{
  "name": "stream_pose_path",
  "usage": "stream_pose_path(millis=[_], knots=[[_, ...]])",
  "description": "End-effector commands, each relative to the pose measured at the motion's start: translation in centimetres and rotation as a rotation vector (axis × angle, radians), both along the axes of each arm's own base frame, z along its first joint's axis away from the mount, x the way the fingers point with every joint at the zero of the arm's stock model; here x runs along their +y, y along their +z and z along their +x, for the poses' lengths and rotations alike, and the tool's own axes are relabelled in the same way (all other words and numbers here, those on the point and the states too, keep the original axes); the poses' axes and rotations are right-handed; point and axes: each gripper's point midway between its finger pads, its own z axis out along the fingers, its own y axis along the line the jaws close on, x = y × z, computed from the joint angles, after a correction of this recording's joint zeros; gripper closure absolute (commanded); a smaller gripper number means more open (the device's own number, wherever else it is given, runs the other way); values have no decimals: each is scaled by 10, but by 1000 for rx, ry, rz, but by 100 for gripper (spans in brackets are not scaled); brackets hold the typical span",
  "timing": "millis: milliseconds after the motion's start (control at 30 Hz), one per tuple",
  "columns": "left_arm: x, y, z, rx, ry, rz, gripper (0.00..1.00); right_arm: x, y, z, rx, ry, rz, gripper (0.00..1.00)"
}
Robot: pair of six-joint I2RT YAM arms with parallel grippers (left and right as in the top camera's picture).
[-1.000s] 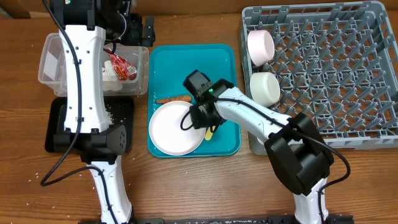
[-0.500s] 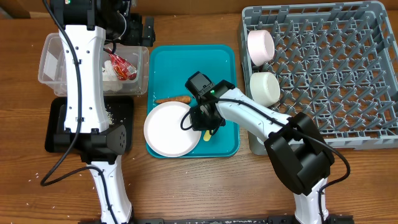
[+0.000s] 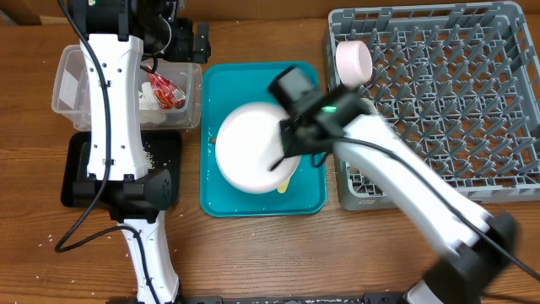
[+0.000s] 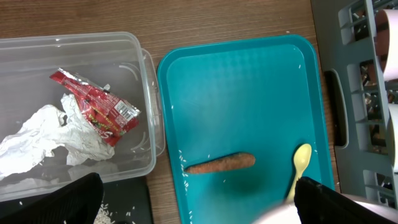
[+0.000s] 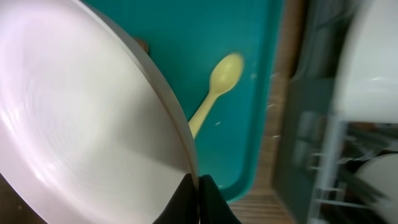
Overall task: Sort waste into correct bins and load items into the dishwasher
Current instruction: 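Carry the pink plate with the right gripper and stand it in the rack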
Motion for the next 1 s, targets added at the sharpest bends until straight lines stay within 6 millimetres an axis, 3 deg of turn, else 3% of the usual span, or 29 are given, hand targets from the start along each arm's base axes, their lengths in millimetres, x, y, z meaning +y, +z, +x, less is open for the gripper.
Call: stream_pose_path(millis=[0,233,467,633,967], knots=[[-3,8,-1,-24,-8,-8,0,-70,72,27,-288,-208,-116,96],[-3,8,-1,-24,-8,-8,0,-206,135,46,-571,-592,-500,96],[-4,8,-1,-24,-9,-8,0,-284,150,62,-654,-841,-717,96],[-4,8,-1,-24,-10,-8,0,-306,133,89,-629,-862,-775,96],[-4,8,-1,-24,-10,-8,0,-317,55,164,-577,-811,-895,96]])
